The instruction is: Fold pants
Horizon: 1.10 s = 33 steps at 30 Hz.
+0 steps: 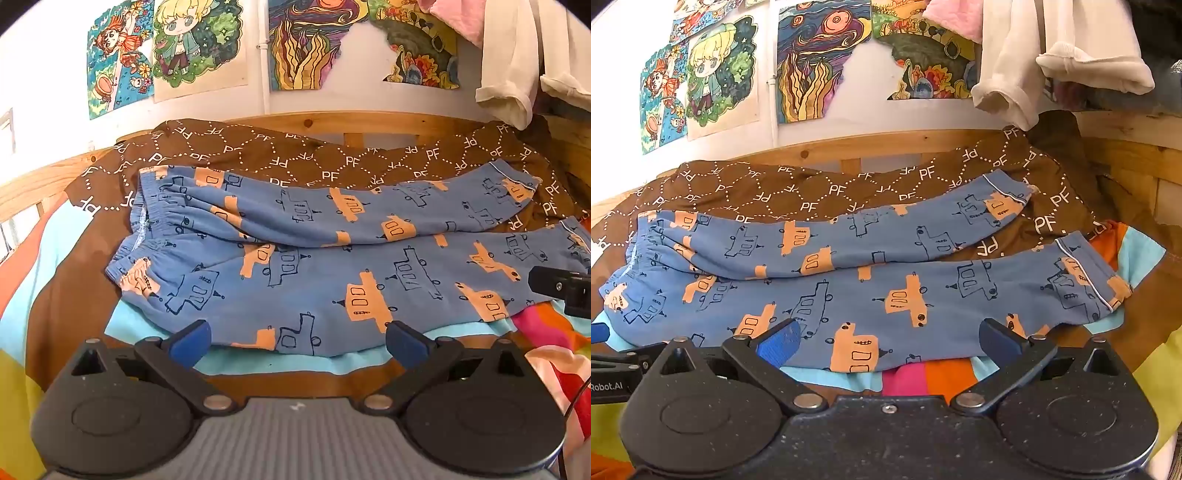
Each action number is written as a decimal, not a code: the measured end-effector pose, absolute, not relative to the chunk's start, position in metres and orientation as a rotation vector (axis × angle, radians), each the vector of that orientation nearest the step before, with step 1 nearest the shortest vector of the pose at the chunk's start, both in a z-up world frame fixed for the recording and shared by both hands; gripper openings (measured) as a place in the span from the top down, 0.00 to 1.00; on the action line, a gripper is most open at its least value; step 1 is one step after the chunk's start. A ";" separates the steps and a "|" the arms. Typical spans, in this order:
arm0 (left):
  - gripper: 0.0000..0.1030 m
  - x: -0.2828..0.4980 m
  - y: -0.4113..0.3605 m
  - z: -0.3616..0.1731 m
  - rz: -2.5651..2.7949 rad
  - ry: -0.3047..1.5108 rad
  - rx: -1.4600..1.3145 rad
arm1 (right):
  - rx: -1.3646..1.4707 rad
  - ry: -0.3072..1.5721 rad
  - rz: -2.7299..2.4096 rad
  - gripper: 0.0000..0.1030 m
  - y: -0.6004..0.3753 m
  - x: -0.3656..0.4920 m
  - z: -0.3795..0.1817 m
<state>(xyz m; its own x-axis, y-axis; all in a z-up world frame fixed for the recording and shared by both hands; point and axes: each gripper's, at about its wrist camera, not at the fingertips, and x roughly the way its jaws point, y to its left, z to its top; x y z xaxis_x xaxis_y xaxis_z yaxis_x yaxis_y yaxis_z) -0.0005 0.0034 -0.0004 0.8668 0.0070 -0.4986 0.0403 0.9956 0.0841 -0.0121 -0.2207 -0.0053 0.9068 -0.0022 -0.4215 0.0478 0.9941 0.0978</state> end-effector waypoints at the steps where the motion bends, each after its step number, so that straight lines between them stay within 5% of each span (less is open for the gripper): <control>1: 0.00 0.000 0.003 -0.001 -0.017 0.521 0.093 | 0.107 0.435 -0.027 0.01 -0.221 -0.012 -0.005; 33: 0.00 0.000 0.005 -0.002 -0.008 0.524 0.093 | 0.112 0.441 -0.030 0.01 -0.223 -0.011 -0.007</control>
<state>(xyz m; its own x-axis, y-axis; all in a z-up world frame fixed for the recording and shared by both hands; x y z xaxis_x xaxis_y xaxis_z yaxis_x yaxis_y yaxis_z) -0.0004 0.0053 -0.0016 0.8661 0.0160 -0.4996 0.0316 0.9957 0.0867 -0.0112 -0.2228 -0.0075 0.9042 -0.0049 -0.4271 0.0535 0.9934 0.1018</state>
